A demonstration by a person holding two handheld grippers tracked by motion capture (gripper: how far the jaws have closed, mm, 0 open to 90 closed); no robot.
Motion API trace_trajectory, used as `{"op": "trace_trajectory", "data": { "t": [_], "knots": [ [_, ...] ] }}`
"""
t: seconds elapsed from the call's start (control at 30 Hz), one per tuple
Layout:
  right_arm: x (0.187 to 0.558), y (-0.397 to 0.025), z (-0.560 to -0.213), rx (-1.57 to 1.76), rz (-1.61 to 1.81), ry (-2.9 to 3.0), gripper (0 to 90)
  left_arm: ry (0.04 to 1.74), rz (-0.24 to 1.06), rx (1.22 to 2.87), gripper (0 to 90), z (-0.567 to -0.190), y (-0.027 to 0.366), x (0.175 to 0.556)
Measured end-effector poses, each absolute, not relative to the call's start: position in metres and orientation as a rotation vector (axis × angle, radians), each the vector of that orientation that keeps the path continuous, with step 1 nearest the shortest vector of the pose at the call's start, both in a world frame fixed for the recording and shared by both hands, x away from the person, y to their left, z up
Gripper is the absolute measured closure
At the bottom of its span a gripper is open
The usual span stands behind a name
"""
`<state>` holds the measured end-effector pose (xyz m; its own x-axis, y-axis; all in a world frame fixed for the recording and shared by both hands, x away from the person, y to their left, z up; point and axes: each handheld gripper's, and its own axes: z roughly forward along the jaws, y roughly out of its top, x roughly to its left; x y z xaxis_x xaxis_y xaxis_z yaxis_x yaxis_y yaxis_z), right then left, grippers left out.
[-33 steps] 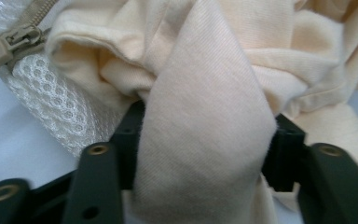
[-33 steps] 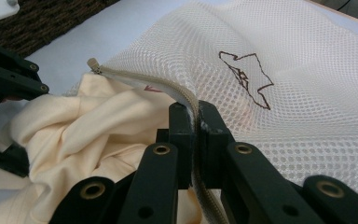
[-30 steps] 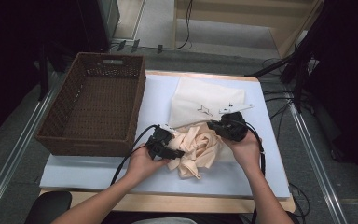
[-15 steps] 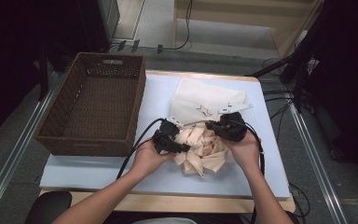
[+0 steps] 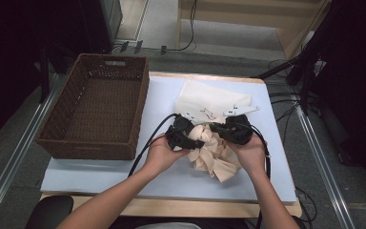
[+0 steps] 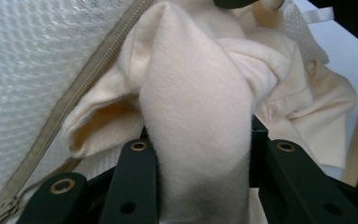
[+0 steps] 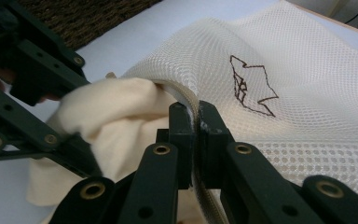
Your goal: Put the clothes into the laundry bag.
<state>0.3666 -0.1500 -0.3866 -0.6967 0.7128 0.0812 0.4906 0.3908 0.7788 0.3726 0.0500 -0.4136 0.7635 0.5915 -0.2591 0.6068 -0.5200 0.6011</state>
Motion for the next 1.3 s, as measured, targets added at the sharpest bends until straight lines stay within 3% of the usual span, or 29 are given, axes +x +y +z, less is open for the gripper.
{"op": "trace_trajectory", "data": {
  "t": [0.97,1.3],
  "knots": [
    [0.364,-0.157,-0.381,1.052,1.246,2.388,87.6,1.006,0.094,2.185,67.1,-0.423,0.05,0.401],
    [0.365,-0.155,-0.384,1.044,1.236,2.403,87.5,1.004,0.05,2.21,60.5,-0.434,0.052,0.407]
  ]
}}
